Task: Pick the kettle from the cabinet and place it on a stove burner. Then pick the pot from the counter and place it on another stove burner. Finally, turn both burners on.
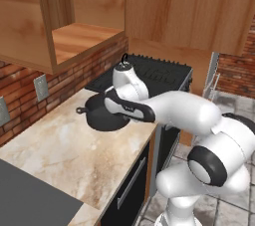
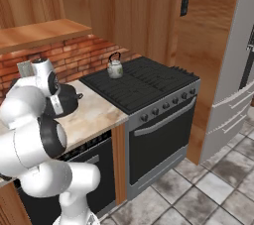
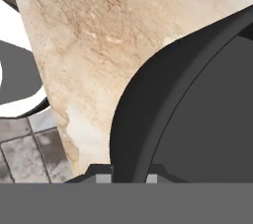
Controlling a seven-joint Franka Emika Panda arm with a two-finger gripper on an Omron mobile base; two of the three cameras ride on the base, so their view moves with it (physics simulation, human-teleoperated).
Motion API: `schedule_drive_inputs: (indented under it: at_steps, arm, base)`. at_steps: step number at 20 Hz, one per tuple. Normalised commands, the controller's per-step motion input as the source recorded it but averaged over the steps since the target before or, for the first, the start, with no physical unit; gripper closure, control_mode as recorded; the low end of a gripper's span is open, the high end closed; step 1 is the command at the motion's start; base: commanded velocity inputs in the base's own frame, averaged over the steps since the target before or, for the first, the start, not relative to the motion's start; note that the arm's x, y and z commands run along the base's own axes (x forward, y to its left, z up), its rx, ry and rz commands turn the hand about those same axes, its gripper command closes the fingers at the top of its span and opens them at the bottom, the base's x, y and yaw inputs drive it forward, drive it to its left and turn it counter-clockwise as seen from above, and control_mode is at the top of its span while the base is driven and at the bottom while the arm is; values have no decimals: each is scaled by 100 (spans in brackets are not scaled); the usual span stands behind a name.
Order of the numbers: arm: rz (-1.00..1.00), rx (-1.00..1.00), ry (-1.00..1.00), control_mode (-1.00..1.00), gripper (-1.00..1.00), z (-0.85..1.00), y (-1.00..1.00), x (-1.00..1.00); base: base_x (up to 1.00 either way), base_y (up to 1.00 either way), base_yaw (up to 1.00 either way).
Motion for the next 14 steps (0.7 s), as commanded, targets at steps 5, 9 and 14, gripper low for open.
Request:
schedule_drive_inputs:
  at_steps: [5,9,14]
  arm:
    - [-1,0,0,-100,100,24,-24,-36]
    - [0,0,0,-100,100,31,-26,-35]
    - [0,0,0,-100,100,35,-23,-37]
  base:
    - [0,0,0]
    - [0,0,0]
    - [0,0,0]
